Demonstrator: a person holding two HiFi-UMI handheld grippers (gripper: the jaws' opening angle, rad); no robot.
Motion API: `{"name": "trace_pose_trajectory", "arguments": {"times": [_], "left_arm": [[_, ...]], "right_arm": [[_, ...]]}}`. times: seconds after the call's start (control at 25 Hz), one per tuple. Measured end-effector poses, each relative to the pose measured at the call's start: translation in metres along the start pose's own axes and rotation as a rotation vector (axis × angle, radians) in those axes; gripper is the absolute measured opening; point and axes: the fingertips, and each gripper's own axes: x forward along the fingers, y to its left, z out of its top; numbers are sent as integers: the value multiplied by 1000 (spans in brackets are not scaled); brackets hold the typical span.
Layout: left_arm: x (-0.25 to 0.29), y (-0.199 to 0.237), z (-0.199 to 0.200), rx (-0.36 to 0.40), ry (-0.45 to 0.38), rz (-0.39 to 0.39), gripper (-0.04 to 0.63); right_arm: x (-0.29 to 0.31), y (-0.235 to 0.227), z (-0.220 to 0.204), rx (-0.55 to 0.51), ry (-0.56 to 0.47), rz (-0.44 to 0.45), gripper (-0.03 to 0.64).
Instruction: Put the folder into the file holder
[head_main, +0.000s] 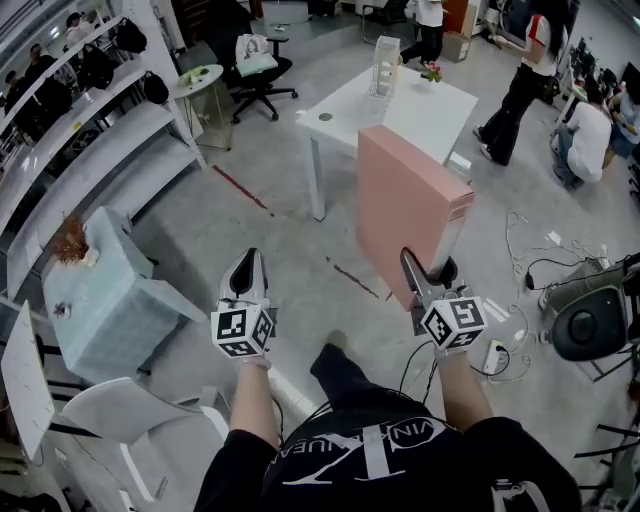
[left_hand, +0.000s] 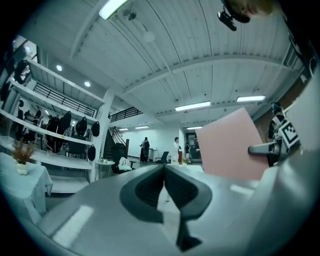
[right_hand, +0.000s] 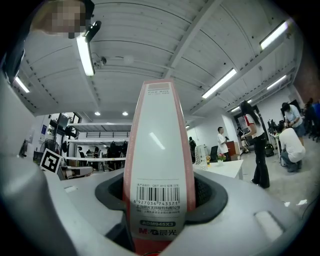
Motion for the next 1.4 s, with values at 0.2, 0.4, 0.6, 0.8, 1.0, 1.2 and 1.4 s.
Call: {"name": "trace_pose_trajectory", "arguments": {"times": [0.2, 0.4, 0.6, 0.8, 1.0, 1.2, 1.4], "left_arm": [[79, 28, -2, 11, 11, -60, 0], [156, 55, 4, 17, 22, -107, 0], [223, 74, 9, 29, 30, -141, 0], [280, 82, 5, 33, 44, -172, 0], [323, 76, 2, 26, 33, -205, 0], [353, 68, -8, 2, 39, -218, 0], [398, 64, -12, -5, 46, -264, 0]], "right_arm": [[68, -16, -6, 25, -5, -53, 291], [133, -32, -6, 33, -5, -97, 291], [190, -51, -2, 50, -24, -134, 291], [229, -74, -5, 70, -33, -171, 291], [253, -93, -6, 81, -40, -195, 291], [267, -106, -4, 71, -31, -194, 291], [295, -118, 0, 81, -39, -221, 291]]}}
